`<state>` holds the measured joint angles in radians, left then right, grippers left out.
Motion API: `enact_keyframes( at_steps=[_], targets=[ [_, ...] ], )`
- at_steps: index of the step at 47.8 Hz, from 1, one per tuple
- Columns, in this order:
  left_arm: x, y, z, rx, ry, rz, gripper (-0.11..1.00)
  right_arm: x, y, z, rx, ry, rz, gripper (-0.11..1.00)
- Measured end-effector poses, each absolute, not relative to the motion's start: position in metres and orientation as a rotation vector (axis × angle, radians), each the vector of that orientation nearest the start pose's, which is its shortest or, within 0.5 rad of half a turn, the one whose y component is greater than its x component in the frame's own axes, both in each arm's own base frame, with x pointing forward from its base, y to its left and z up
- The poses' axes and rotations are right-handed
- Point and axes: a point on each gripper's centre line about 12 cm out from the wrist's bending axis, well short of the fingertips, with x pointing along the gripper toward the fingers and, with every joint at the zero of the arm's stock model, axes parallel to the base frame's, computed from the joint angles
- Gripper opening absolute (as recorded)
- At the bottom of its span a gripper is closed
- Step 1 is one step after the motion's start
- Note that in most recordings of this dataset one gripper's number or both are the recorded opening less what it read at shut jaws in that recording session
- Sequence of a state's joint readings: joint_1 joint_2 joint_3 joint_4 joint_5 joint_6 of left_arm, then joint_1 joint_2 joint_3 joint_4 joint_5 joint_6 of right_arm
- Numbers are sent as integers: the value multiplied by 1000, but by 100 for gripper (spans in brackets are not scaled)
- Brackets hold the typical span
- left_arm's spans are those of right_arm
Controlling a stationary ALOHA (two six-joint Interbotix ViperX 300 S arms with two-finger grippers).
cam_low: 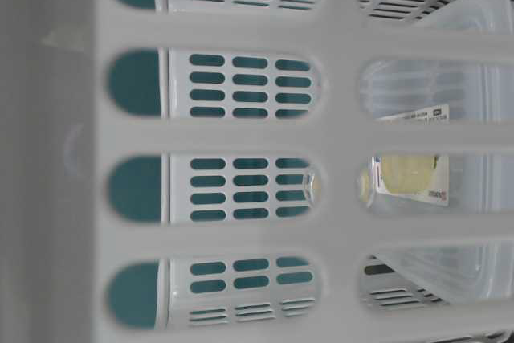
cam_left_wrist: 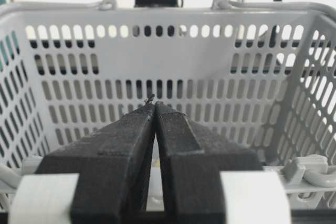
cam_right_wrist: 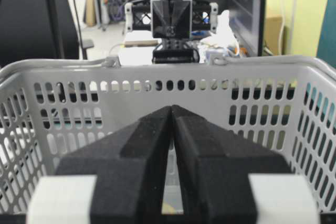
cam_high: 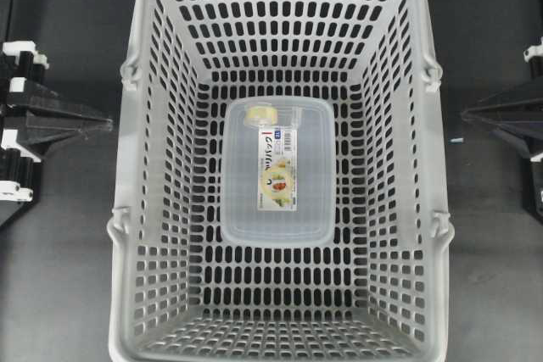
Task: Pick up the cellophane tape from the shopping basket with the left arm.
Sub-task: 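Move the left gripper over the basket toward the tape roll, then lower the open left gripper around the cellophane tape roll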
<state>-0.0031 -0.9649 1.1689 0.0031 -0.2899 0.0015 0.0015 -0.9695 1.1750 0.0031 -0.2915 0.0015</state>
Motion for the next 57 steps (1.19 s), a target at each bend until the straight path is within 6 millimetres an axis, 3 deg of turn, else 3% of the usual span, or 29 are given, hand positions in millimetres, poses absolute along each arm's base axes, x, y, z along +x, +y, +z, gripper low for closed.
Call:
enact_keyframes(
  at_steps=[4, 10, 18, 29, 40, 46, 57],
  targets=[
    [200, -2, 301, -1, -77, -10, 0, 198, 0, 296, 6, -84, 2, 1],
    [206, -8, 331, 5, -41, -40, 0, 198, 0, 296, 9, -44, 2, 0],
    [220, -10, 350, 11, 86, -45, 0, 195, 1, 297, 11, 38, 6, 0],
    [258, -11, 368, 28, 280, -37, 0, 189, 1, 301, 17, 61, 7, 0],
    [306, -11, 368, 39, 444, -29, 0, 188, 1, 302, 40, 71, 6, 1],
    [330, -11, 360, 56, 547, -29, 0, 187, 1, 300, 55, 83, 5, 18],
    [370, -12, 346, 68, 723, -29, 1, 187, 1, 300, 64, 86, 5, 72]
  ],
)
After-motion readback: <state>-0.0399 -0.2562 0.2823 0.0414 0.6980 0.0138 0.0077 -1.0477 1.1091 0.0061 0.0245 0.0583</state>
